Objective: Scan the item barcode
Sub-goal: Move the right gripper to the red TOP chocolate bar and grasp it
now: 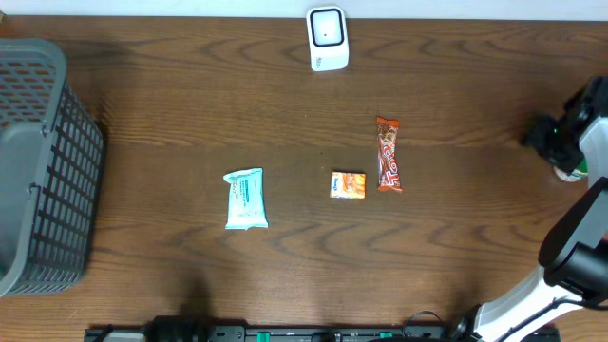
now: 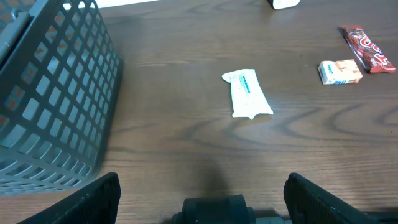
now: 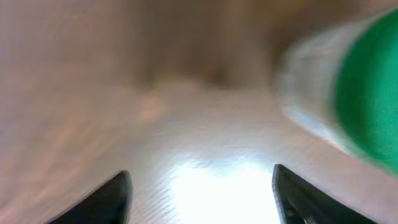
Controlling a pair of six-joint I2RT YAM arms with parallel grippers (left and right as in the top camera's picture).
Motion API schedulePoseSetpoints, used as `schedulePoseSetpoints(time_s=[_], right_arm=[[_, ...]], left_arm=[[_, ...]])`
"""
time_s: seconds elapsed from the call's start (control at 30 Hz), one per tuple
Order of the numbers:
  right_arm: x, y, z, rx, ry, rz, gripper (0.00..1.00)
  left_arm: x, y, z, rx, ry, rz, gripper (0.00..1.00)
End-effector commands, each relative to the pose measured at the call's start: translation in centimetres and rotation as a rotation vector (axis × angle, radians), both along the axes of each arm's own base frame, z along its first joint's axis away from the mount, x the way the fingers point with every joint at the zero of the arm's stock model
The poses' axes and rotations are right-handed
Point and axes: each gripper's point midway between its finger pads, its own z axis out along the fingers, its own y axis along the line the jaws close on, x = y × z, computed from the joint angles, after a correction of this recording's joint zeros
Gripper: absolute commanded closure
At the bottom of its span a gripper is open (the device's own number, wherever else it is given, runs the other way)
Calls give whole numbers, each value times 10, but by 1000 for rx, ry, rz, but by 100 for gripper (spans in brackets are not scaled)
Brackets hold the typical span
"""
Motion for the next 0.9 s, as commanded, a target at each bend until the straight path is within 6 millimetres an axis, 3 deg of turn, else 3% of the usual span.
schedulePoseSetpoints(time_s=[0.0, 0.13, 0.2, 0.33, 0.47, 0.63, 0.73, 0.87], right_arm=[[36, 67, 67, 129, -206, 142, 1], [38, 132, 73, 167, -179, 245, 1], [37, 164, 60, 178, -140, 314, 1], [15, 219, 26, 209, -4, 436, 1], [1, 264, 15, 205, 44, 545, 1], [-9, 293, 6, 141, 82, 562, 1], [-22, 294, -10, 60, 135, 536, 1], [-41, 287, -27, -14, 199, 478, 11]], left_arm=[[-1, 1, 0, 13, -1, -1, 16], [-1, 1, 0, 13, -1, -1, 16], [-1, 1, 0, 13, -1, -1, 16], [-1, 1, 0, 13, -1, -1, 16], [-1, 1, 0, 13, -1, -1, 16], [-1, 1, 0, 13, -1, -1, 16], [-1, 1, 0, 13, -1, -1, 16], [-1, 1, 0, 13, -1, -1, 16]])
